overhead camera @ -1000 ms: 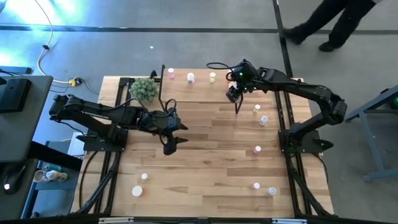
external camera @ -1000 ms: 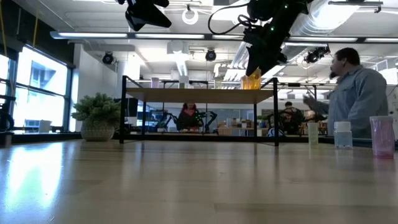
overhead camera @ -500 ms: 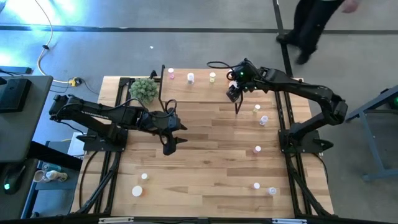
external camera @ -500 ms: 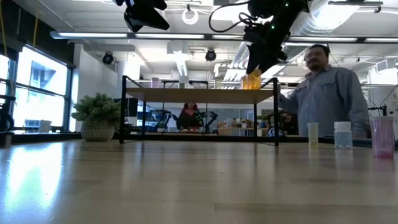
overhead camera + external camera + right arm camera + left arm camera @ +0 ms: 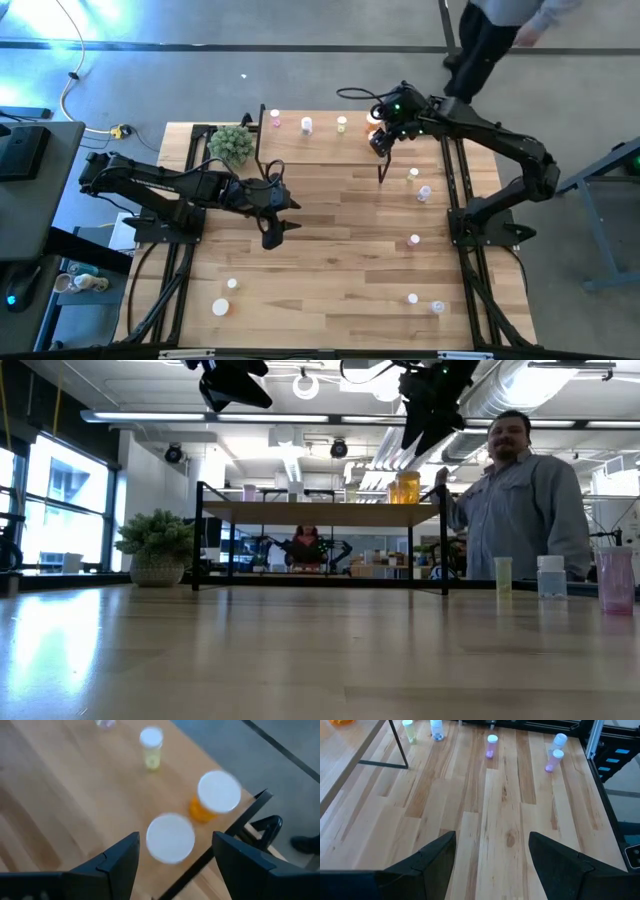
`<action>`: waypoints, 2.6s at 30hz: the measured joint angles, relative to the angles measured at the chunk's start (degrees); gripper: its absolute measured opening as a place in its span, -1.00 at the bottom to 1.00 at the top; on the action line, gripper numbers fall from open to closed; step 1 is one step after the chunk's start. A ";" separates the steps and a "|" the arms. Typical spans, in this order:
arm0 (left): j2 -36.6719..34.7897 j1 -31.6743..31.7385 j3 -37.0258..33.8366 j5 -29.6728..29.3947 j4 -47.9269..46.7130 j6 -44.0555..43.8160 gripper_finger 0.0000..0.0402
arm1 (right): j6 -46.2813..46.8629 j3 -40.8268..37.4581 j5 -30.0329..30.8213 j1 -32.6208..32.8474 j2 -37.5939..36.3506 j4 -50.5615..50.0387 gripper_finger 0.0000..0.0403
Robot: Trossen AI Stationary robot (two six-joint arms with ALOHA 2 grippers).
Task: Pick and place medicine bottles onto shelf by color
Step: Put the bottom yellow pill bottle on the shelf aligned with the other yellow pill bottle
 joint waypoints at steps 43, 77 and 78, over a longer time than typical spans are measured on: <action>-8.67 -29.97 -5.56 -6.81 -27.14 -56.87 0.20 | 14.86 -29.57 13.48 34.63 -11.80 24.21 0.19; 5.69 -50.42 -6.27 -5.94 -26.23 -94.53 0.20 | 15.50 -29.57 16.33 34.58 -11.77 24.28 0.19; 6.24 -50.07 -6.27 -6.28 -26.28 -95.24 0.20 | 15.50 -29.57 16.33 34.58 -11.77 24.28 0.19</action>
